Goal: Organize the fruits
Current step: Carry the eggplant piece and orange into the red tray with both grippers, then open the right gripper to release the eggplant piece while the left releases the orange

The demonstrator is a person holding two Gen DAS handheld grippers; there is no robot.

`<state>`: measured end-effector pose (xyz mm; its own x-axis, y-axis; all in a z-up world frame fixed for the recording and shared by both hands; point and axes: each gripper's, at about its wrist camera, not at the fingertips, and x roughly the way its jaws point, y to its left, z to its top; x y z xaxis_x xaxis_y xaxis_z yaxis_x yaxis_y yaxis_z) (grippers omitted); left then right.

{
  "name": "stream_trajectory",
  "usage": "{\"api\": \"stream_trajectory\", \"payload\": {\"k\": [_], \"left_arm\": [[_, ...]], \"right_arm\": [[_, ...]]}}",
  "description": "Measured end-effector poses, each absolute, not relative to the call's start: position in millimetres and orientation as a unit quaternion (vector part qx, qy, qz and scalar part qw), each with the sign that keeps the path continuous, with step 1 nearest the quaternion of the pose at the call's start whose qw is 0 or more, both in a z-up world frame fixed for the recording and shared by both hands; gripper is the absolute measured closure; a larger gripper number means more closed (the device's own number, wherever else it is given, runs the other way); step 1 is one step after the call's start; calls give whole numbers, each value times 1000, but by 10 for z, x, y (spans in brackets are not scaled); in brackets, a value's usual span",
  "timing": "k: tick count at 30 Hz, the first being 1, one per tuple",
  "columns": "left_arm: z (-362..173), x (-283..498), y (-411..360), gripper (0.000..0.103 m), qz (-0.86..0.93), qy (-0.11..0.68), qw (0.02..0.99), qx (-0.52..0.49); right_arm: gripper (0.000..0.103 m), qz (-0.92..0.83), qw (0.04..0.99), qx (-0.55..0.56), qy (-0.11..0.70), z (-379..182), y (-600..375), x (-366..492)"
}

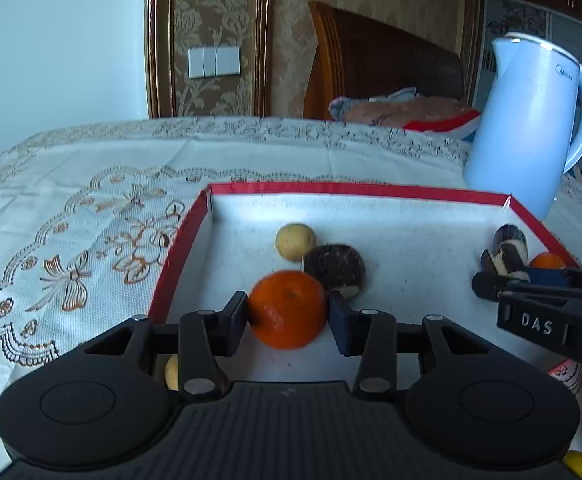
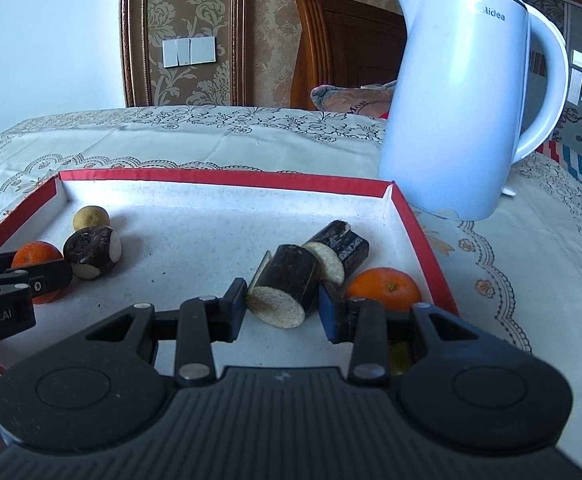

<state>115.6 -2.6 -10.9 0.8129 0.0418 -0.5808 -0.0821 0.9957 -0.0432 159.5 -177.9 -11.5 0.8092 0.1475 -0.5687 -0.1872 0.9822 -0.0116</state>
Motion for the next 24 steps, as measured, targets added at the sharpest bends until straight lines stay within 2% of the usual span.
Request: {"api": "stream_trajectory", "payload": {"k": [3,4,9,11,15,19,24], "left_arm": [[-119,1145,-48,60,36,302,952,-25],[-121,1144,-50,60,36,302,952,-24],[-120,1136,-74,54,31,302,952,-18],[-118,1136,-84,48,28,303,953,-17],[-120,1125,-113,46,26,302,953,-11],[-123,1117,-124,41,22,301,953,-10],[-128,1101,-151,32,21,298,954,-3]], "right_arm": [[65,90,950,-35,296,-113,-1774,1590],[61,90,950,-37,295,-115,-1767,1588],[56,88,952,-38,291,-111,-1757,1573],[51,89,952,-32,291,-104,-1773,1572],[45,90,953,-32,289,-101,-1770,1563],[27,95,954,-27,284,-90,-1766,1535],[20,99,954,-21,283,-83,-1775,1516]]}}
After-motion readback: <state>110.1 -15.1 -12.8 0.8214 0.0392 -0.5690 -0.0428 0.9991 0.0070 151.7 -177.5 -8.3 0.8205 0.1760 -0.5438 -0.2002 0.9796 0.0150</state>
